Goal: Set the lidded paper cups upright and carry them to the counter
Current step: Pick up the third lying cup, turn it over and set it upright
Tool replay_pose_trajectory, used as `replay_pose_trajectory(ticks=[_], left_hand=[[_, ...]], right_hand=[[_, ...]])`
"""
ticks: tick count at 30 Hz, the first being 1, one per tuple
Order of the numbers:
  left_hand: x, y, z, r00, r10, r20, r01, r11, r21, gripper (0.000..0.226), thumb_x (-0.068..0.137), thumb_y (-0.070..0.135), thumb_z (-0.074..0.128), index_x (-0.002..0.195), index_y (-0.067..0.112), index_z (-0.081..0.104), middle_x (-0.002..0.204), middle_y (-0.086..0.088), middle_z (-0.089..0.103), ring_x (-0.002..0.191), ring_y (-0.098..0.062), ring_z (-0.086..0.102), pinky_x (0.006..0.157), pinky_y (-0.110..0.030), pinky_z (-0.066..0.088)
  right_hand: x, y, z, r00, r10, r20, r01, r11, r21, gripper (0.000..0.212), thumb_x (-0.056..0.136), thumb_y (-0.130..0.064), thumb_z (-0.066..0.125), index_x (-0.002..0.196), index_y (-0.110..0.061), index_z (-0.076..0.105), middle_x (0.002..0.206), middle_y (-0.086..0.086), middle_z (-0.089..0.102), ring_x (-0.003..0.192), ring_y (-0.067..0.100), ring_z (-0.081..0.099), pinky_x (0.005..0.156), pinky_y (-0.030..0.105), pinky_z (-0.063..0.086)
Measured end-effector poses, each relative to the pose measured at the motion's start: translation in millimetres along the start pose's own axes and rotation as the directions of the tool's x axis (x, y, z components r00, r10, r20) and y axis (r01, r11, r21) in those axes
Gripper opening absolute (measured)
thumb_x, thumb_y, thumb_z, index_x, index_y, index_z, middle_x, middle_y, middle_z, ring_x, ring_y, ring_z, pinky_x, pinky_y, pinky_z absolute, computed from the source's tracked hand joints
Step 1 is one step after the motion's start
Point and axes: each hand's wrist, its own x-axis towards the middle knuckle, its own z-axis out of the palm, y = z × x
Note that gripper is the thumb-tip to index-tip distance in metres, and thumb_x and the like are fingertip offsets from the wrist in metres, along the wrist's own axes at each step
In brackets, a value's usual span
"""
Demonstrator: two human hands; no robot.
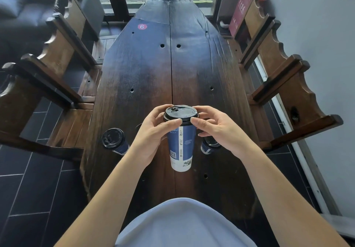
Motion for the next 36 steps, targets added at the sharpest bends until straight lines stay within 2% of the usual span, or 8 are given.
replay_pose_trajectory(ticks=[7, 13, 17, 22, 24, 30, 33, 36], left_hand=[[11, -12, -3, 0.997, -0.07, 0.013, 0.069, 0.995, 0.074, 0.069, 0.074, 0.034, 0.083, 0.137, 0.025, 0.056, 0.134, 0.002, 0.068, 0.124, -0.02, 0.065, 0.102, -0.038, 0.057], [28, -24, -7, 0.996, -0.093, 0.015, 0.086, 0.963, 0.257, 0.061, 0.089, 0.019, 0.081, 0.143, 0.027, 0.056, 0.132, 0.005, 0.068, 0.117, -0.013, 0.067, 0.081, -0.019, 0.058], [45, -37, -8, 0.995, -0.095, 0.014, 0.082, 0.915, 0.395, 0.069, 0.086, 0.018, 0.084, 0.147, 0.025, 0.052, 0.127, 0.011, 0.065, 0.117, -0.012, 0.066, 0.082, -0.012, 0.058], [69, -63, -15, 0.992, -0.118, 0.034, 0.081, 0.837, 0.541, 0.077, 0.085, 0.023, 0.086, 0.151, 0.027, 0.047, 0.145, 0.009, 0.059, 0.13, -0.016, 0.059, 0.109, -0.037, 0.053], [76, -72, -17, 0.994, -0.103, 0.032, 0.066, 0.817, 0.573, 0.077, 0.083, 0.022, 0.087, 0.149, 0.026, 0.049, 0.144, 0.008, 0.06, 0.131, -0.014, 0.058, 0.113, -0.042, 0.05], [89, -100, -14, 0.999, -0.04, -0.025, 0.047, 0.79, 0.612, 0.072, 0.08, 0.021, 0.09, 0.142, 0.025, 0.054, 0.137, 0.008, 0.063, 0.129, -0.011, 0.057, 0.115, -0.041, 0.047], [91, -110, -10, 0.997, -0.03, -0.074, 0.069, 0.779, 0.624, 0.071, 0.084, 0.02, 0.087, 0.146, 0.02, 0.052, 0.143, 0.003, 0.06, 0.133, -0.013, 0.055, 0.118, -0.035, 0.044], [93, -120, -11, 0.995, -0.029, -0.096, 0.083, 0.78, 0.621, 0.07, 0.085, 0.02, 0.087, 0.145, 0.02, 0.052, 0.143, 0.001, 0.059, 0.134, -0.014, 0.054, 0.118, -0.035, 0.043]], right_hand=[[14, 12, -2, 0.999, 0.028, 0.025, -0.027, 0.999, -0.023, 0.061, 0.077, -0.057, 0.067, 0.135, -0.039, 0.056, 0.124, -0.011, 0.068, 0.109, 0.008, 0.068, 0.082, 0.022, 0.061], [34, 30, 1, 0.997, 0.08, 0.015, -0.079, 0.995, -0.065, 0.048, 0.09, -0.042, 0.072, 0.135, -0.035, 0.057, 0.117, -0.018, 0.068, 0.105, 0.0, 0.066, 0.077, 0.013, 0.056], [52, 45, 3, 0.992, 0.124, 0.023, -0.12, 0.984, -0.134, 0.049, 0.091, -0.034, 0.074, 0.137, -0.034, 0.056, 0.121, -0.017, 0.065, 0.103, -0.002, 0.061, 0.075, 0.009, 0.049], [74, 67, 5, 0.984, 0.17, 0.055, -0.158, 0.971, -0.179, 0.064, 0.089, -0.025, 0.078, 0.147, -0.028, 0.049, 0.139, -0.007, 0.063, 0.12, 0.009, 0.06, 0.082, 0.006, 0.043], [83, 75, 9, 0.98, 0.186, 0.076, -0.167, 0.964, -0.206, 0.072, 0.087, -0.023, 0.081, 0.15, -0.027, 0.046, 0.142, -0.005, 0.061, 0.127, 0.013, 0.06, 0.092, 0.014, 0.046], [111, 102, 20, 0.975, 0.187, 0.119, -0.153, 0.958, -0.244, 0.073, 0.081, -0.019, 0.086, 0.143, -0.028, 0.049, 0.135, -0.009, 0.064, 0.122, 0.01, 0.062, 0.09, 0.002, 0.042], [121, 113, 27, 0.972, 0.184, 0.147, -0.142, 0.956, -0.257, 0.073, 0.082, -0.016, 0.085, 0.143, -0.027, 0.048, 0.136, -0.008, 0.063, 0.121, 0.008, 0.06, 0.101, 0.015, 0.046], [129, 124, 32, 0.971, 0.187, 0.151, -0.137, 0.947, -0.289, 0.073, 0.082, -0.018, 0.085, 0.144, -0.028, 0.047, 0.139, -0.009, 0.061, 0.122, 0.006, 0.057, 0.1, 0.015, 0.043]])
